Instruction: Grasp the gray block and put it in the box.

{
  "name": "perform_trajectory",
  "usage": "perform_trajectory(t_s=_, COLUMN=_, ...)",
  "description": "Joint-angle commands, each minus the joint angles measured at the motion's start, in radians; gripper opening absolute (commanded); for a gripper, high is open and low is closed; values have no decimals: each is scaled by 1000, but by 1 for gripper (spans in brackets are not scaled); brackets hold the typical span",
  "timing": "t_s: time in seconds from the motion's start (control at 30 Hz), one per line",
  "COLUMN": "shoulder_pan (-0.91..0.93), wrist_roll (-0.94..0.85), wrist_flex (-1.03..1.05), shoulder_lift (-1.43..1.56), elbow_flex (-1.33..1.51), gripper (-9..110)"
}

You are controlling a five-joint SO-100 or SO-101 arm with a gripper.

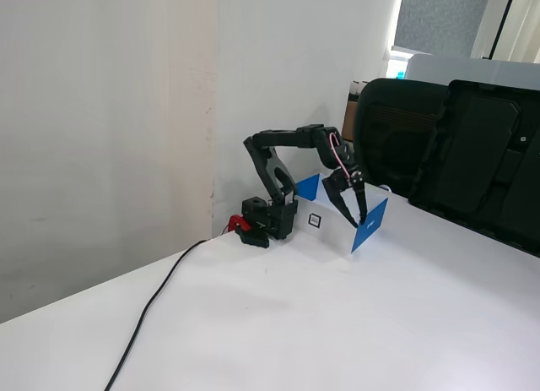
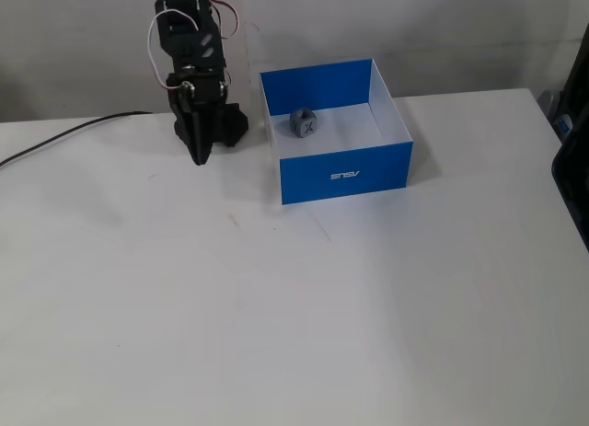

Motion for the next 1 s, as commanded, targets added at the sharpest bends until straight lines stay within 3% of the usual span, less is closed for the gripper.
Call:
perform_trajectory(t_s=0.0, shoulder_pan=-9, wrist_roll=75, wrist_flex=-78, shoulder_lift=129, elbow_flex=81, gripper=0)
perform_trajectory(t_s=0.33, shoulder_pan=77, wrist_roll=253, wrist_flex=-143, shoulder_lift=373, elbow_flex=353, gripper=0)
perform_trajectory(t_s=0.97, shoulder_pan=155, wrist_roll=282, wrist_flex=-117, shoulder_lift=807, elbow_flex=787, gripper=0)
